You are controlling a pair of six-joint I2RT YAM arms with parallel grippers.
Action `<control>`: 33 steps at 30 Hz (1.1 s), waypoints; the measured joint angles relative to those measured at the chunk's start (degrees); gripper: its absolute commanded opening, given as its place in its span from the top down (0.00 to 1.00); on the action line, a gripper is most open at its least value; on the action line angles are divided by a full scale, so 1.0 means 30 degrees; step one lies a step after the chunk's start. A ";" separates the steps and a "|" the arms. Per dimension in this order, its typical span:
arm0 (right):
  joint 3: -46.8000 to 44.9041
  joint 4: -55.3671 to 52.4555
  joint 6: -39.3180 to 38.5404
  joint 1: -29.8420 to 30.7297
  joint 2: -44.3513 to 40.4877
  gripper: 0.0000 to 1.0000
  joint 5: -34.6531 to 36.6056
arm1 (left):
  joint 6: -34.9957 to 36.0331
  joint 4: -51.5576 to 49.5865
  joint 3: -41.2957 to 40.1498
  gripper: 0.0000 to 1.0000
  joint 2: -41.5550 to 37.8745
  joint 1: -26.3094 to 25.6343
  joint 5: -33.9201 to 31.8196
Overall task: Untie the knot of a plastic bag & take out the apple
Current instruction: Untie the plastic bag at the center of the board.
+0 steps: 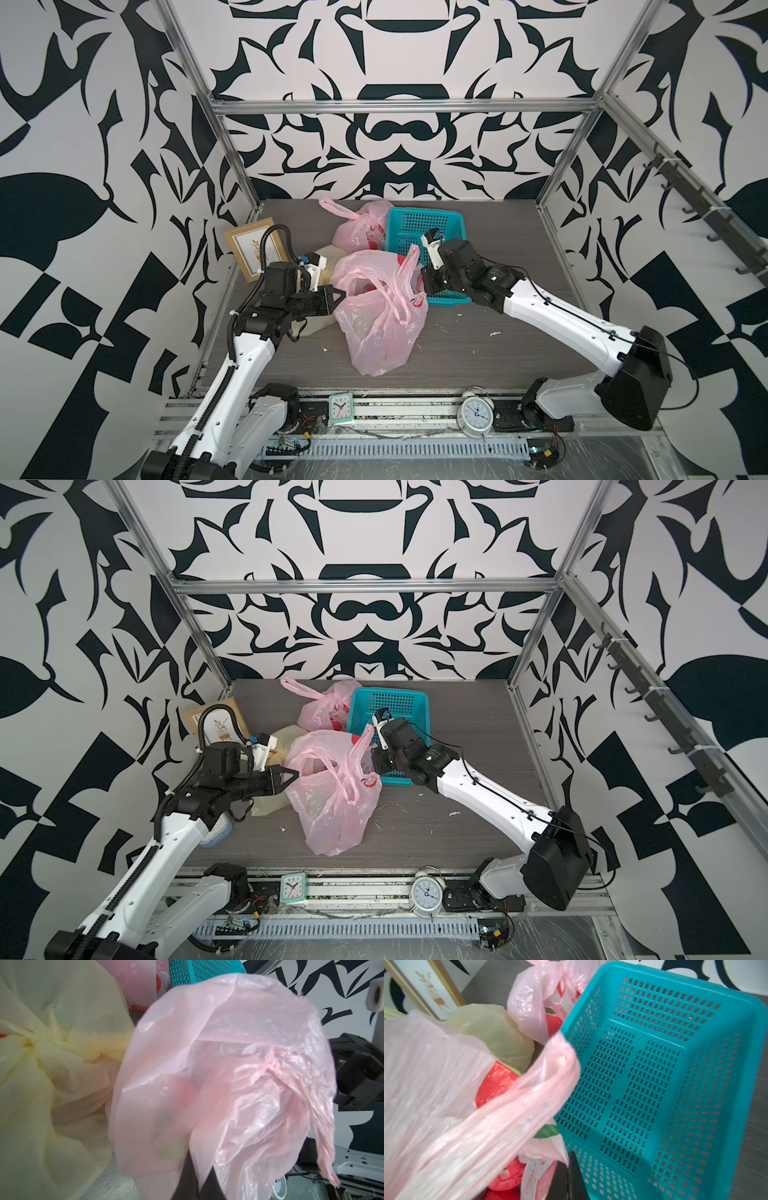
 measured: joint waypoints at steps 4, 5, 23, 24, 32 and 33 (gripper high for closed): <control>-0.0386 -0.0153 -0.0423 -0.1158 0.0000 1.00 0.0168 | 0.0488 -0.1443 0.0277 1.00 -0.0073 0.0036 -0.0080; -0.0423 -0.0175 -0.0495 -0.1392 0.0000 1.00 0.0175 | 0.0597 -0.1756 0.0321 1.00 -0.0109 0.0066 -0.0131; -0.0437 -0.0707 -0.1698 -0.4065 -0.0058 0.80 -0.2878 | 0.1064 -0.3045 0.1107 0.75 -0.0022 0.1610 0.0226; -0.0437 -0.0816 -0.1661 -0.4022 -0.0189 0.72 -0.3417 | 0.1071 -0.3060 0.1188 0.63 -0.0007 0.1625 0.0372; -0.0168 -0.1282 -0.1399 -0.2863 -0.4000 0.58 -0.5821 | 0.0838 -0.3279 0.2958 0.24 -0.0270 0.1625 0.2004; 0.0022 -0.1290 -0.1384 -0.2484 -0.4386 0.58 -0.5887 | 0.0831 -0.3198 0.3461 0.25 -0.0321 0.1625 0.2142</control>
